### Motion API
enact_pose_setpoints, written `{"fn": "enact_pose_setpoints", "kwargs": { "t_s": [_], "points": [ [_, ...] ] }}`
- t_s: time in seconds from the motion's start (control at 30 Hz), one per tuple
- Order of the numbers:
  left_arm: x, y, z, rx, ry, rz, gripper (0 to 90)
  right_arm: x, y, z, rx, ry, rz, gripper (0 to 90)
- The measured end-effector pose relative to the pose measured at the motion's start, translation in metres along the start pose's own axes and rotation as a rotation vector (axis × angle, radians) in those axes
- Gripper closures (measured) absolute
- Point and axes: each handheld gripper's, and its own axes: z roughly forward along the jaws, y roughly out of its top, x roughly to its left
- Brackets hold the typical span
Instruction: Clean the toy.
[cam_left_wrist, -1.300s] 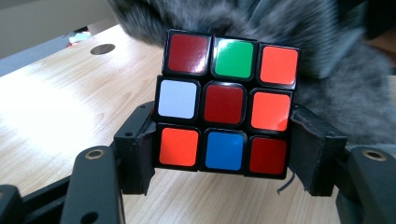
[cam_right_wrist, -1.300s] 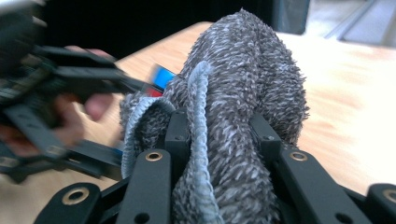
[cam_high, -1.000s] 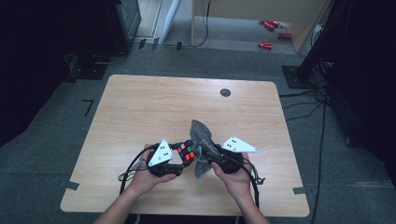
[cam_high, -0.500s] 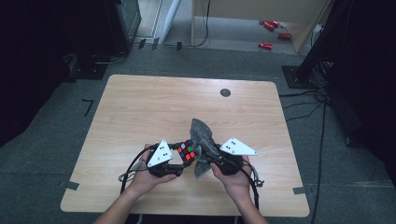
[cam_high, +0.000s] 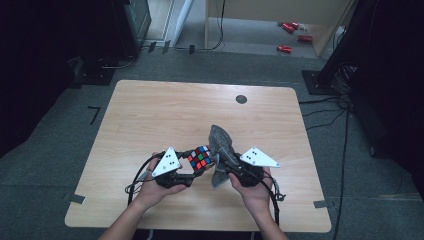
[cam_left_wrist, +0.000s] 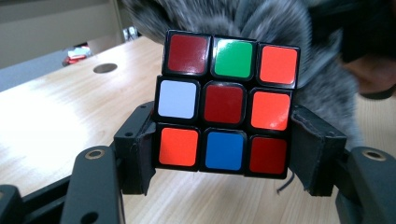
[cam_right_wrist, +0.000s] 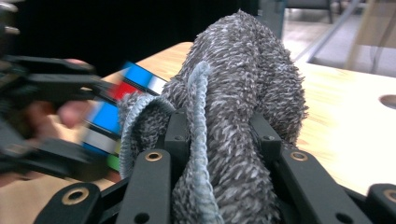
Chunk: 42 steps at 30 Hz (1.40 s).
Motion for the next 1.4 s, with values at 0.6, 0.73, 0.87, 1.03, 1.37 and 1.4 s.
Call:
{"fn": "enact_pose_setpoints", "kwargs": {
  "t_s": [0.6,0.73,0.87,1.03,1.37,1.4],
  "points": [
    [0.013,0.003,-0.013,-0.122,-0.013,-0.127,35.0,-0.008,-0.018,0.013,0.01,0.075,0.075,67.4],
    [0.017,0.003,-0.015,-0.128,-0.008,-0.147,35.1,0.007,-0.027,0.023,0.034,0.138,-0.017,66.4],
    [0.018,0.003,-0.015,-0.128,-0.007,-0.161,35.1,0.028,-0.032,0.031,0.049,0.158,-0.168,65.7],
    [0.02,0.003,-0.016,-0.124,-0.008,-0.175,35.1,0.03,-0.033,0.031,0.03,0.131,-0.257,66.2],
    [0.024,0.002,-0.017,-0.112,-0.004,-0.188,35.1,0.033,-0.037,0.029,-0.004,0.117,-0.397,66.4],
    [0.024,0.002,-0.018,-0.114,-0.004,-0.191,35.1,0.036,-0.038,0.031,0.007,0.124,-0.41,66.4]
  ]
}}
